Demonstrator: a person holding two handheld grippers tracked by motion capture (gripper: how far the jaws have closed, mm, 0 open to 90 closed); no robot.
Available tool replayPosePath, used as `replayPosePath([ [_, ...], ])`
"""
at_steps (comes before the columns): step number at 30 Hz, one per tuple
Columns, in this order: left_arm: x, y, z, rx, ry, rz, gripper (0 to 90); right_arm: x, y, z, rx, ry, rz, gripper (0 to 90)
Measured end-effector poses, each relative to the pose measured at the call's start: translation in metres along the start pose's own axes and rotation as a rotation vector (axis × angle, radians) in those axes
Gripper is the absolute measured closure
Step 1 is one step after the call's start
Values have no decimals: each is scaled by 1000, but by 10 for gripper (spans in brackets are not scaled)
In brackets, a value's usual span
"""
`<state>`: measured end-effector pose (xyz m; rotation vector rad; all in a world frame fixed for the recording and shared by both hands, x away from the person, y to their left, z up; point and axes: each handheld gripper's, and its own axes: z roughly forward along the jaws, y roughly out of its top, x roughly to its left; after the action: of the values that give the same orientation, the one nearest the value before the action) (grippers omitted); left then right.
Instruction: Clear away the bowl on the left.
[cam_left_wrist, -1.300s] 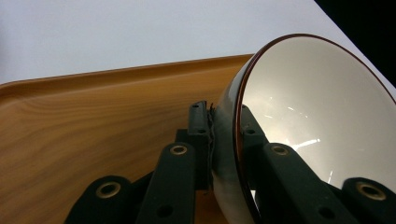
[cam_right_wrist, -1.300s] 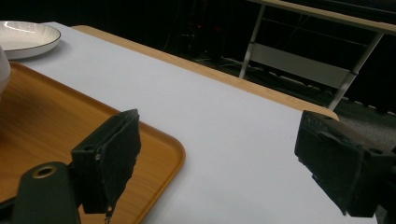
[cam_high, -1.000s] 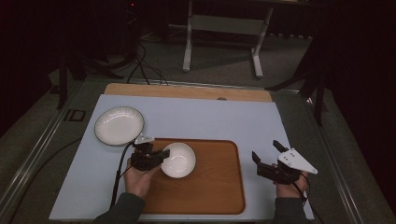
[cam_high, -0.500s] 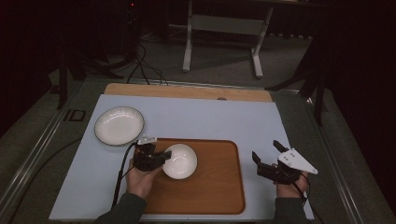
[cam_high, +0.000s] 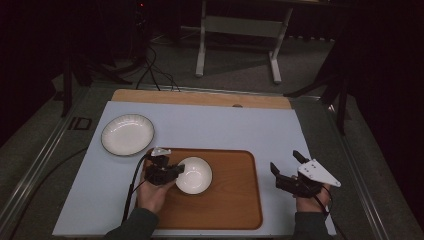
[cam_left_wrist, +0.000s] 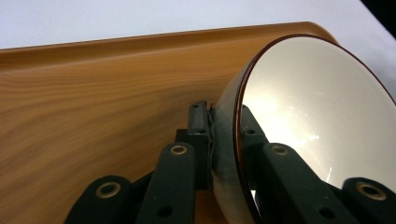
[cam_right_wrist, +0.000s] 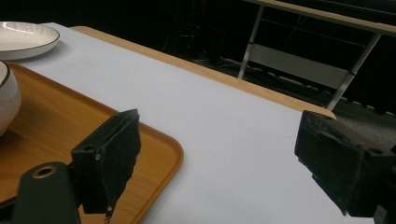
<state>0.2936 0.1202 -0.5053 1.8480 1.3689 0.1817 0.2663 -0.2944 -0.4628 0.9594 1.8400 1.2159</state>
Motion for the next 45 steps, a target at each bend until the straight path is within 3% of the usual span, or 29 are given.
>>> replayPosePath([
  [9, 1, -3, 6, 10, 12, -16, 812, 0, 0, 0, 1, 0, 0, 140],
  [14, 1, -4, 10, 9, 44, 1, 811, 0, 0, 0, 2, -1, -2, 140],
  [19, 1, -4, 11, -6, 40, 21, 783, 0, 0, 0, 3, 0, -4, 140],
  [36, -11, -8, 3, 46, 83, 75, 767, 0, 0, 0, 3, 1, -2, 140],
  [43, -13, -11, -2, 65, 81, 82, 731, 0, 0, -1, 3, 1, -3, 140],
  [45, -14, -12, -6, 57, 78, 88, 685, 0, 0, -1, 3, 0, -2, 140],
])
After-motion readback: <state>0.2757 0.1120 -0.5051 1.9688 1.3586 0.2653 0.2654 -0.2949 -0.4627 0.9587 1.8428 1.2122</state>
